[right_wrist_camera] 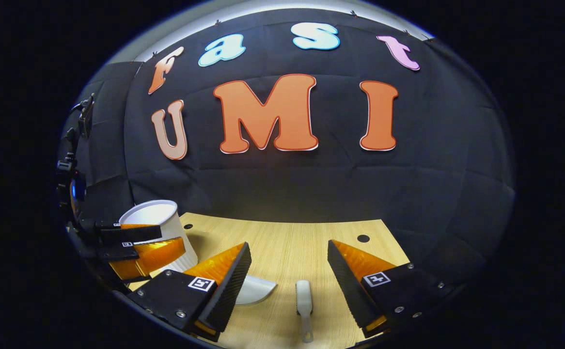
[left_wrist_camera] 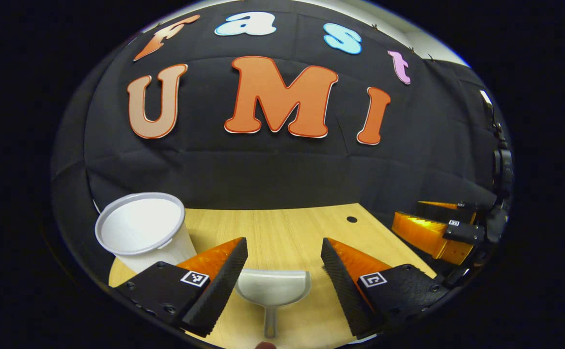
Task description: Pick up the small broom and dustpan from the desktop, sweep the trash into the dustpan with the broom, and then empty the trash into the garbage bin.
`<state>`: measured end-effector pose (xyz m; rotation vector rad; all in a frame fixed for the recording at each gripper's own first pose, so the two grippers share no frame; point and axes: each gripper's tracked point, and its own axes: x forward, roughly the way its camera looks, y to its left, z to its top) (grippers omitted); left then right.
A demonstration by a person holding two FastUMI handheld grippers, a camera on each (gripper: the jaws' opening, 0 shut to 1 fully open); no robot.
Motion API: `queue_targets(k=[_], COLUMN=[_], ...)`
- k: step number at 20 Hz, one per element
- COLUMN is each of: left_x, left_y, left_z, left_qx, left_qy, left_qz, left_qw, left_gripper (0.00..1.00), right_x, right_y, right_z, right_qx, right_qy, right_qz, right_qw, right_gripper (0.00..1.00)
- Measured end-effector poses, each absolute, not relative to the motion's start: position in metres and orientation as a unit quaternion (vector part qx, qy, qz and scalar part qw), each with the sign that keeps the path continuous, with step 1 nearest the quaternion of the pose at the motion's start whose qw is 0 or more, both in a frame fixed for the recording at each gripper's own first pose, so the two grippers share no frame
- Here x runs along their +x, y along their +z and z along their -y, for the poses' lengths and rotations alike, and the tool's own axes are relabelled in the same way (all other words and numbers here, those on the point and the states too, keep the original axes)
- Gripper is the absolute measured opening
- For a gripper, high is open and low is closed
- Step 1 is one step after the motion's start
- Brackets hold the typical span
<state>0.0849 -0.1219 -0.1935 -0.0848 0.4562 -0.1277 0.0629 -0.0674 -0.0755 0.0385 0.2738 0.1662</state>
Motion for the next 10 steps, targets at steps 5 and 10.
queue_targets(k=[5, 10], left_x=[0.090, 0.092], left_y=[-0.183, -0.181], left_z=[0.111, 0.112], left_qx=[-0.043, -0.042], left_qy=[-0.056, -0.068], left_qz=[-0.211, -0.210], left_qw=[0.975, 0.974], left_gripper=[0.96, 0.96], right_x=[0.056, 0.055], right_y=[-0.066, -0.067], right_z=[0.069, 0.070], right_qx=[0.022, 0.024], right_qy=[0.070, 0.069], right_qz=[-0.121, -0.119], right_qw=[0.990, 0.990], right_gripper=[0.95, 0.95])
